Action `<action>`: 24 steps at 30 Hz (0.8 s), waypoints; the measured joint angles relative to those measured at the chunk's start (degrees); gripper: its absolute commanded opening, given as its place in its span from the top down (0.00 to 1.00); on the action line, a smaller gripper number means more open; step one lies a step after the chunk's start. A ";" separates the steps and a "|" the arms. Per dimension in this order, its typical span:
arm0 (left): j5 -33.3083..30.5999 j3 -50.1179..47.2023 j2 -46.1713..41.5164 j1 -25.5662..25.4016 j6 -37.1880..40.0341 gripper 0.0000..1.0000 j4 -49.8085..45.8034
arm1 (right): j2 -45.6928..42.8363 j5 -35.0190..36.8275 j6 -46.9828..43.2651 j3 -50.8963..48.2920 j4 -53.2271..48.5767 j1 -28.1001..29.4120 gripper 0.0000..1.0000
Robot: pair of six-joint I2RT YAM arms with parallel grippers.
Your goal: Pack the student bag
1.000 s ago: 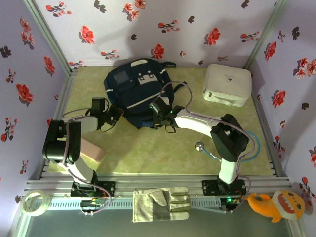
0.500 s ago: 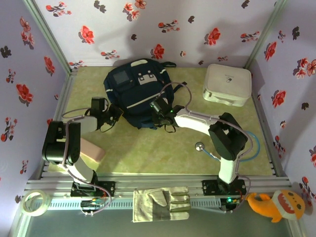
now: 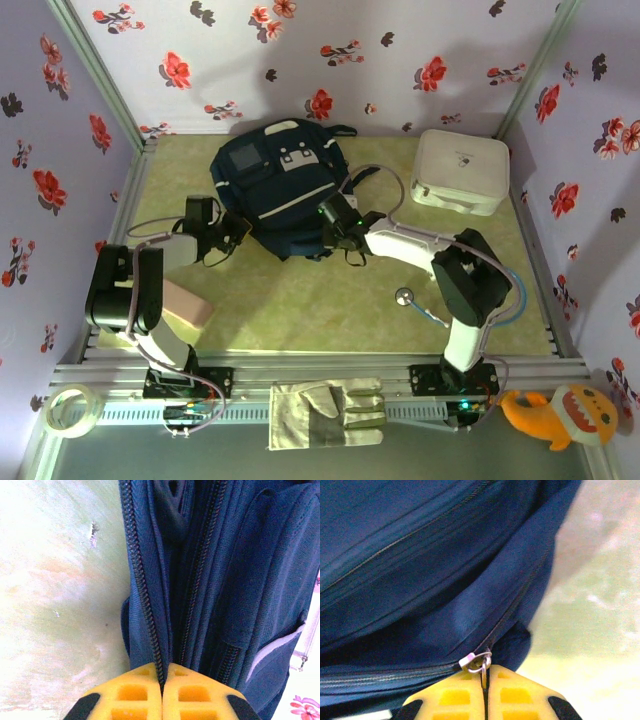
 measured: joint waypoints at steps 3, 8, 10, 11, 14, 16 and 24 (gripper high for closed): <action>-0.02 0.07 0.00 -0.11 0.26 1.00 -0.22 | 0.00 -0.57 -0.07 -0.09 0.37 -0.68 1.00; -1.03 3.69 0.48 -0.04 4.35 0.98 -5.62 | 0.00 -1.38 -1.49 -0.15 0.83 1.38 1.00; -1.92 5.99 1.18 0.26 6.64 0.95 -8.33 | 0.00 -2.34 -2.01 -0.13 0.96 3.10 1.00; -2.43 7.41 1.84 0.55 7.93 0.93 -9.75 | 0.00 -3.37 -2.03 -0.07 1.16 4.22 1.00; -3.67 11.85 4.52 1.46 11.69 0.84 -13.88 | 0.44 -8.04 -1.68 0.90 2.49 6.93 1.00; -4.52 14.45 6.12 1.95 13.75 0.76 -16.04 | 1.31 -11.69 -1.07 2.05 4.55 8.15 1.00; -8.37 18.51 6.86 3.58 17.22 0.45 -19.61 | 6.38 -19.76 -0.22 9.27 7.34 9.55 1.00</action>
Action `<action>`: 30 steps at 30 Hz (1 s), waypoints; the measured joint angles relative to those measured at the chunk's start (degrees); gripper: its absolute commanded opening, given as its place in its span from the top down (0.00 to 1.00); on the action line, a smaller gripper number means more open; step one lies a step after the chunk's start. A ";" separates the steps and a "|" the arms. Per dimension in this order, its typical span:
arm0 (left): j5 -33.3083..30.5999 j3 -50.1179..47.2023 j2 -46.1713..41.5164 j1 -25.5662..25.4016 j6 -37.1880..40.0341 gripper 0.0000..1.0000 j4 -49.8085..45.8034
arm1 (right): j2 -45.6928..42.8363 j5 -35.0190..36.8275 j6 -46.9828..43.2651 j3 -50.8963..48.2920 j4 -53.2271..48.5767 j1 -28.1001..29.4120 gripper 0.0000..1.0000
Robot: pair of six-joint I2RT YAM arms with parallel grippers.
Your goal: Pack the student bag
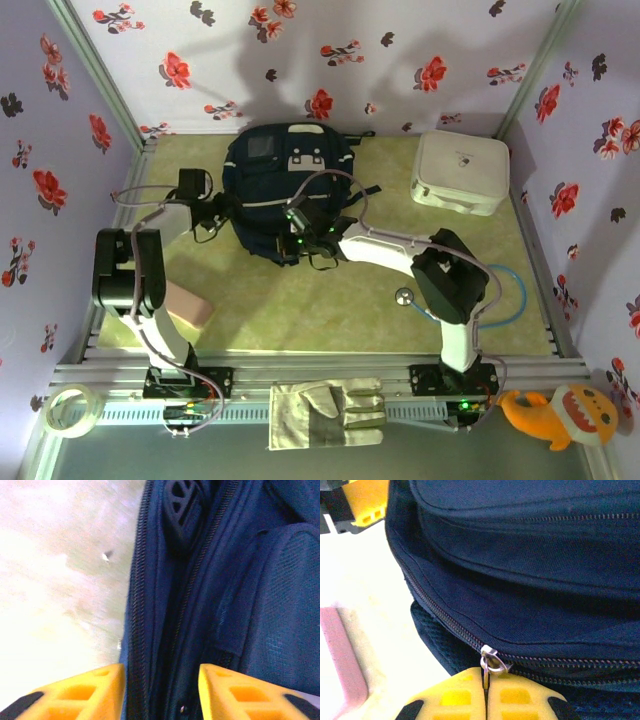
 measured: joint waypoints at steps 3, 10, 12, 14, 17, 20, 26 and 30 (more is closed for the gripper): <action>-1.05 -1.66 -2.45 0.46 -0.44 0.36 -0.35 | 1.66 -1.20 -0.02 2.29 0.02 0.09 1.00; 0.61 -9.09 -12.92 0.46 -2.78 0.34 -0.68 | 7.76 -4.28 -0.26 9.53 -0.22 0.44 1.00; 1.51 -10.78 -14.36 0.44 -4.15 0.34 -0.68 | 9.35 -5.14 -0.33 11.45 -0.31 0.70 1.00; 2.01 -12.20 -14.93 0.39 -5.66 0.36 -0.66 | 10.34 -5.64 -0.55 12.70 -0.52 0.98 1.00; 2.03 -13.73 -14.99 0.39 -7.85 0.39 -0.66 | 11.37 -6.16 -0.92 14.23 -1.05 1.25 1.00; 1.92 -14.36 -14.97 0.26 -9.49 0.40 -0.66 | 11.85 -6.38 -1.36 14.71 -1.40 1.25 1.00; 0.85 -14.47 -13.40 -0.83 -11.54 0.47 3.96 | 11.91 -6.40 -1.81 14.71 -1.68 1.25 1.00; -0.24 -14.45 -10.45 -1.53 -12.35 0.60 5.70 | 11.89 -6.34 -1.81 14.53 -1.81 1.36 1.00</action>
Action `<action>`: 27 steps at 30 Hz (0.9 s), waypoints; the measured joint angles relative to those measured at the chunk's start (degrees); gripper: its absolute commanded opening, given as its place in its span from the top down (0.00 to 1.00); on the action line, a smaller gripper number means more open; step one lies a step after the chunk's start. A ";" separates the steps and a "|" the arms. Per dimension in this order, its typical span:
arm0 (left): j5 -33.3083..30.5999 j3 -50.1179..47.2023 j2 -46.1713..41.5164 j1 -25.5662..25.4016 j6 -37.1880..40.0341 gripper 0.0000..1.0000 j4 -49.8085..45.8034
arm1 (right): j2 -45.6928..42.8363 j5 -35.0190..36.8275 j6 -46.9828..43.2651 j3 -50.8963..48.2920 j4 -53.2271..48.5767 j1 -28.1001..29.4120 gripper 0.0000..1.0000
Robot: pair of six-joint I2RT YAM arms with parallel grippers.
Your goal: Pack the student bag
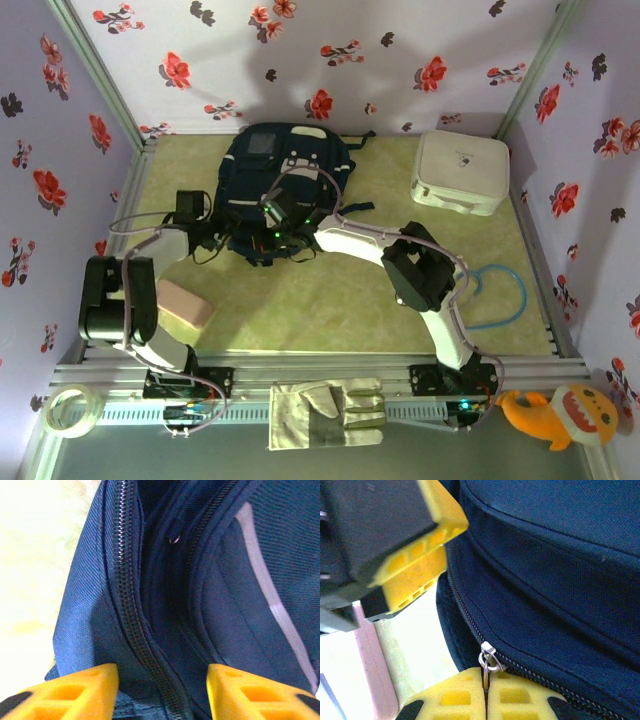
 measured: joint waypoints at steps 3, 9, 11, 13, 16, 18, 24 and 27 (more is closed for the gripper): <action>-0.79 0.00 1.05 -0.02 -0.59 0.71 0.31 | 0.00 0.55 -0.28 -0.68 0.00 0.11 1.00; -2.19 -0.07 1.11 -0.24 -0.52 0.88 0.72 | -3.43 4.87 -1.33 -6.34 1.05 0.33 1.00; -2.36 -0.07 1.11 -0.35 -0.26 0.91 0.76 | -6.58 7.58 -1.53 -10.60 1.60 0.31 1.00; -2.40 -0.07 1.05 -0.48 0.07 0.93 0.74 | -9.57 10.64 -1.53 -14.67 2.10 0.13 1.00; -2.38 -0.07 0.68 -0.74 0.94 0.94 0.44 | -13.44 15.04 -1.40 -20.26 3.30 -0.55 1.00; -2.36 -0.07 0.15 -0.83 1.36 0.95 -0.11 | -15.37 17.11 -0.79 -23.23 4.13 -1.64 1.00; -1.20 -0.07 -1.90 -1.46 2.56 0.96 -2.29 | -18.80 19.71 2.29 -28.65 5.79 -6.49 1.00; -0.94 -0.07 -2.73 -1.55 3.32 0.93 -3.32 | -19.34 20.09 2.62 -28.74 6.05 -7.32 1.00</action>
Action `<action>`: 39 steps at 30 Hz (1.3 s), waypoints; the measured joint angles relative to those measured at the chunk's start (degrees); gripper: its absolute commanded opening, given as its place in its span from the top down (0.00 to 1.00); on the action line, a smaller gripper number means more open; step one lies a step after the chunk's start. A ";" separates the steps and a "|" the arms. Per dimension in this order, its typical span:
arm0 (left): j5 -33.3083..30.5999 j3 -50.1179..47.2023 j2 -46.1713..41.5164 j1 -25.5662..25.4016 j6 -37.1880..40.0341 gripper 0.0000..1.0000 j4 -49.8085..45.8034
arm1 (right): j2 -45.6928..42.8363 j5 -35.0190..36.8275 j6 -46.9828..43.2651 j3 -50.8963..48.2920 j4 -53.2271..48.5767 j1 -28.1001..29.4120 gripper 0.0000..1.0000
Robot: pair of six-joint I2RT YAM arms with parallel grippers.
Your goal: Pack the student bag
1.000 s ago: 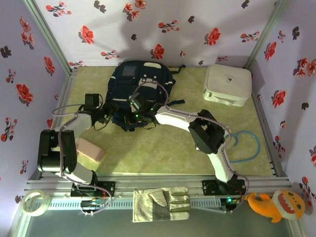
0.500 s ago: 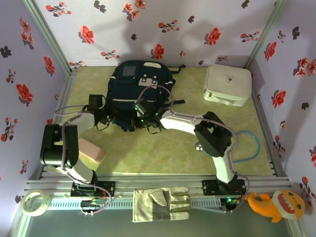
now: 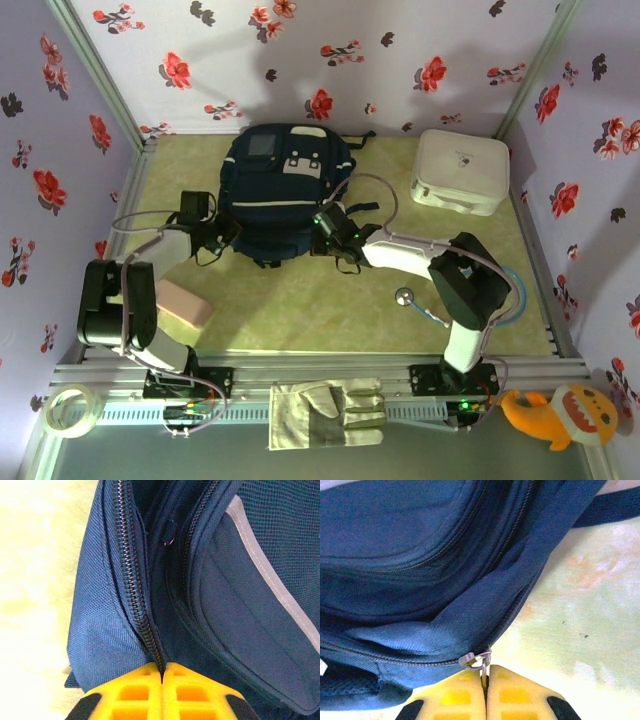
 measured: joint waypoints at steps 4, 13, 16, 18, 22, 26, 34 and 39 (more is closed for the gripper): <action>-0.76 0.02 -1.55 -0.02 2.80 0.76 -1.90 | -0.24 -0.66 -1.05 0.02 0.26 -0.04 1.00; -3.69 5.97 -6.58 -6.78 17.40 0.36 -10.45 | -0.83 -8.22 -4.00 0.04 2.38 -1.14 1.00; -3.65 7.98 -6.64 -11.61 23.54 0.34 -11.41 | -1.38 -9.86 -4.13 0.04 3.32 -1.14 1.00; -3.63 8.79 -6.32 -14.47 27.82 0.35 -11.43 | -1.70 -10.49 -4.13 0.02 3.76 -1.25 1.00; -3.34 10.32 -4.11 -19.76 37.53 0.38 -10.49 | -3.15 -11.52 -4.11 -0.94 5.49 -1.75 1.00; -1.62 11.04 -0.90 -22.14 47.08 0.43 -8.72 | -4.63 -12.63 -4.11 -2.25 6.67 -2.38 1.00; 1.14 11.47 0.96 -22.14 63.73 0.44 -7.50 | -5.88 -14.12 -4.11 -3.56 7.39 -3.04 1.00; 2.93 14.36 4.13 -22.14 69.44 0.48 -8.79 | -5.88 -14.51 -4.09 -3.56 7.80 -3.13 1.00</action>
